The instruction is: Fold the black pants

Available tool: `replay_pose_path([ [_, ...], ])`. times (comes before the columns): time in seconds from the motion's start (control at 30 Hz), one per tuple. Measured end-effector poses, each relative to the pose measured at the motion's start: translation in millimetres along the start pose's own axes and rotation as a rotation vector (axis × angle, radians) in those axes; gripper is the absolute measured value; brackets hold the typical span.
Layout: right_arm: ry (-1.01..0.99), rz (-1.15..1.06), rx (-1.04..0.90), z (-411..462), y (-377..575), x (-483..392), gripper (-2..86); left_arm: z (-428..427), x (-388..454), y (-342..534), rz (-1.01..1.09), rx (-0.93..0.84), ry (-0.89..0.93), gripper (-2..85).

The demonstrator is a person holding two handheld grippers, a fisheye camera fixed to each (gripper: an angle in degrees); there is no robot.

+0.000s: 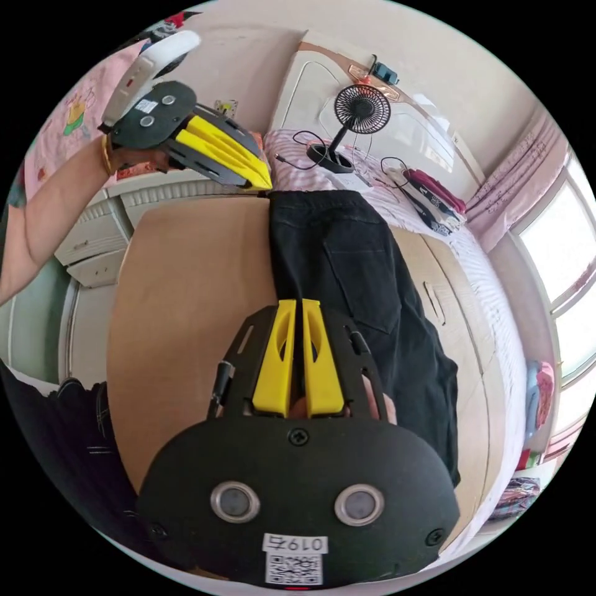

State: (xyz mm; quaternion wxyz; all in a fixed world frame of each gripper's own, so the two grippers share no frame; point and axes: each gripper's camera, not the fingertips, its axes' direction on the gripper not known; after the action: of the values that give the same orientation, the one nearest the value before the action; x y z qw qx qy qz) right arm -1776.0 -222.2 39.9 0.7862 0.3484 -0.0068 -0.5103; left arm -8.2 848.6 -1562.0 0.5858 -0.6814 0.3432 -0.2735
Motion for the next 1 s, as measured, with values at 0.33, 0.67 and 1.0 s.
replay_pose_path([
  [0.33, 0.155, -0.111, -0.007, 12.9, -6.3, 3.5, -0.1, 126.5, -87.0, 51.7, -0.416, 0.099, 0.449, 0.8],
  [0.67, 0.1, -0.142, 0.115, -6.9, -28.6, 54.7, -0.8, 246.0, -116.4, 65.5, -0.307, -0.079, 0.275, 1.6],
  [1.0, 0.115, -0.064, 0.024, 43.8, -49.6, 143.8, -1.0, 412.2, -313.1, 100.5, -0.84, 0.146, 0.78, 10.2],
])
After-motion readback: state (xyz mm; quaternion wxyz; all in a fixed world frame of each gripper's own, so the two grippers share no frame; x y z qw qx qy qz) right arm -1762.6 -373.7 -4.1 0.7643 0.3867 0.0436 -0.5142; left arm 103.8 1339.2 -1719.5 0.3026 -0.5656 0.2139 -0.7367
